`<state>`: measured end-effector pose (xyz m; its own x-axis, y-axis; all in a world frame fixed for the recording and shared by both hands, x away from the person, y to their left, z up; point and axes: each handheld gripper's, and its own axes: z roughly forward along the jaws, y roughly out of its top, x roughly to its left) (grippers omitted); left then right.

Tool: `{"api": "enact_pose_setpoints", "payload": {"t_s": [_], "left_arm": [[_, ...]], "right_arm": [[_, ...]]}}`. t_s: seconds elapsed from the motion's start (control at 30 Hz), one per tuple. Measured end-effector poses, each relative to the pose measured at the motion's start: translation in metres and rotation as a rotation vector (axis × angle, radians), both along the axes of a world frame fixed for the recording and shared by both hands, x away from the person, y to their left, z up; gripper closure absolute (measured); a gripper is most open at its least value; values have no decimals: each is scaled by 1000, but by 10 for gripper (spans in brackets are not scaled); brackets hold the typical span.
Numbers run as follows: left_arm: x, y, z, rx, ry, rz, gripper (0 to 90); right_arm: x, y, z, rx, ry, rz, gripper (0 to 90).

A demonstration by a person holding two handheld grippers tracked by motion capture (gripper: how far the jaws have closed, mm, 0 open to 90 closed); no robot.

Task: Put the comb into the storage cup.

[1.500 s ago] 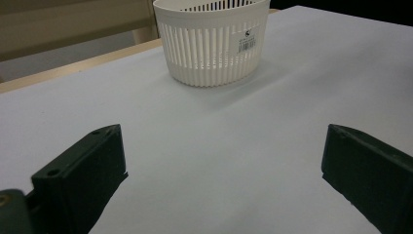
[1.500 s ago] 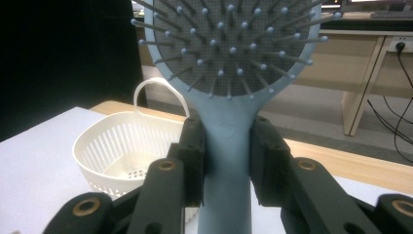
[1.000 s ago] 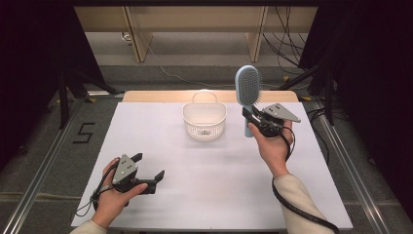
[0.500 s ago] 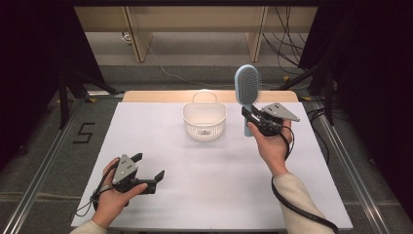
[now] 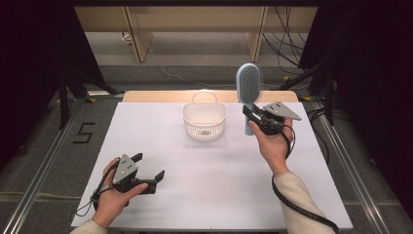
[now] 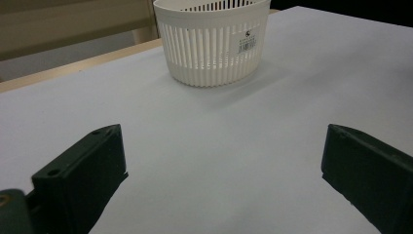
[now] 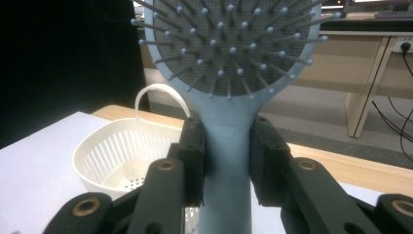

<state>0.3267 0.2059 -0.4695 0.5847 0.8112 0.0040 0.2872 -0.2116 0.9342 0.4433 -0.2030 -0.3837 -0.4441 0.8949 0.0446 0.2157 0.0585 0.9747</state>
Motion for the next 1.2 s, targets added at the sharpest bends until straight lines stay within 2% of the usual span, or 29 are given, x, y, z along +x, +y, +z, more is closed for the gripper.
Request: {"api": "enact_pose_setpoints", "payload": {"t_s": [0.67,0.87,1.2], "left_arm": [[0,1,0,-2,-1,0,19],[0,0,0,-3,2,-2,19],[0,0,0,0,0,-5,19]], "right_arm": [[5,7,1,2,-6,10,704],[6,11,-3,-4,3,17,704],[9,9,-4,0,7,12,704]]}}
